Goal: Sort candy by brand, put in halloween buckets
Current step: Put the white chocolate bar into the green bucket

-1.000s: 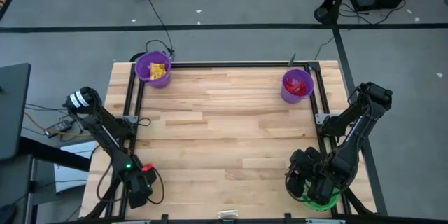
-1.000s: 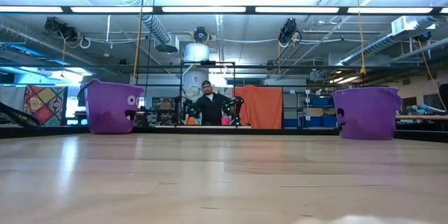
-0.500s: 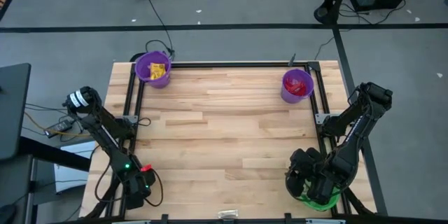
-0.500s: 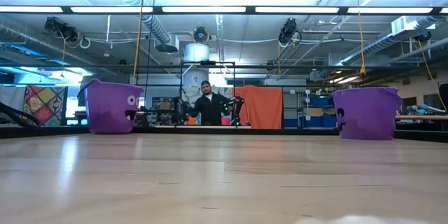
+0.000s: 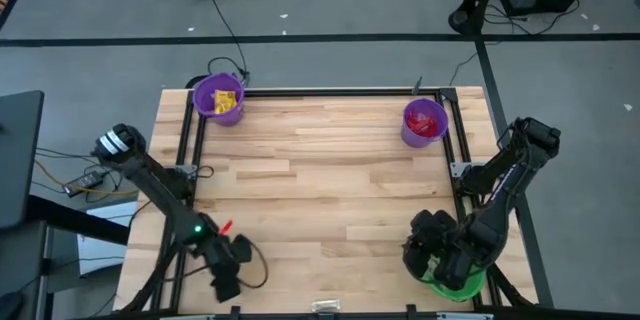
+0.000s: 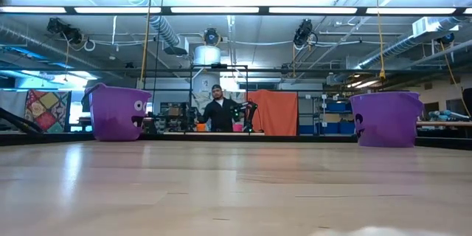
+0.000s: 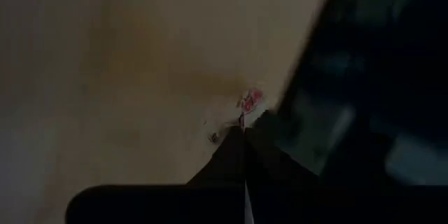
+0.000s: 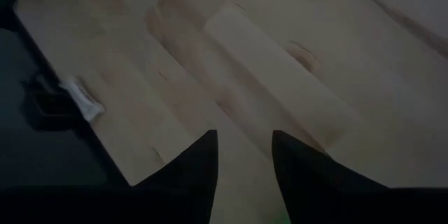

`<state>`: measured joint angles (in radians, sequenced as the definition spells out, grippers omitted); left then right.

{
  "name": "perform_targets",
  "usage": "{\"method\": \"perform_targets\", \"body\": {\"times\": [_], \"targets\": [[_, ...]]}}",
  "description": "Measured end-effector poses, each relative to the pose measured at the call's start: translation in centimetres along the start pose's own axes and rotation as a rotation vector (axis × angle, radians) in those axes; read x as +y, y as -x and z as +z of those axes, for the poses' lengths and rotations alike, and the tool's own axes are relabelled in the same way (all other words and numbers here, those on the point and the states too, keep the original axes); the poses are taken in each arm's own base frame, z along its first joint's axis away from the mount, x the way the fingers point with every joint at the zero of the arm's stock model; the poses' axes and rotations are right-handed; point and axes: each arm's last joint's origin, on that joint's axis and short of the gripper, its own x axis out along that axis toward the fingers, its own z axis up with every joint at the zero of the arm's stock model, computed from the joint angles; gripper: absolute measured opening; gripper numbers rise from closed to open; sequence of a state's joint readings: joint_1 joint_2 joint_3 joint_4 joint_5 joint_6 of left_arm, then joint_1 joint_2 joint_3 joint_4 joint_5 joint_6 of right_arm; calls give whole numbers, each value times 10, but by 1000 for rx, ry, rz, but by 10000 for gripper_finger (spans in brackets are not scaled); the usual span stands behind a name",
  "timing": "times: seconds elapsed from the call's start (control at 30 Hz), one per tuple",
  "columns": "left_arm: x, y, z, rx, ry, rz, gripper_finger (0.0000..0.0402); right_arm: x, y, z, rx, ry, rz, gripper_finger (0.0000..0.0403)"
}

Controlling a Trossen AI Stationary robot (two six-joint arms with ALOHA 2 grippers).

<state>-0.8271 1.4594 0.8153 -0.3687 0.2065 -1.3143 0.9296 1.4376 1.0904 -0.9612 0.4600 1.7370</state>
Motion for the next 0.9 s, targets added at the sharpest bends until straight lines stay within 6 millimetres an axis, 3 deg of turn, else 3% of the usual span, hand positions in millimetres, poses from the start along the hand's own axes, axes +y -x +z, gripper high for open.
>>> {"method": "perform_targets", "body": {"times": [0.27,0.53,0.73,0.9], "targets": [[-10,24,55,-401,46,-18,1,26,-9,25,-87,41,195,148],[-5,51,109,-686,-38,-60,0,47,-14,61,-308,236,309,149],[1,58,123,-671,-26,-105,4,47,-22,82,-295,252,313,149],[5,42,116,-536,-341,24,36,46,-25,89,-264,295,319,149]]}}
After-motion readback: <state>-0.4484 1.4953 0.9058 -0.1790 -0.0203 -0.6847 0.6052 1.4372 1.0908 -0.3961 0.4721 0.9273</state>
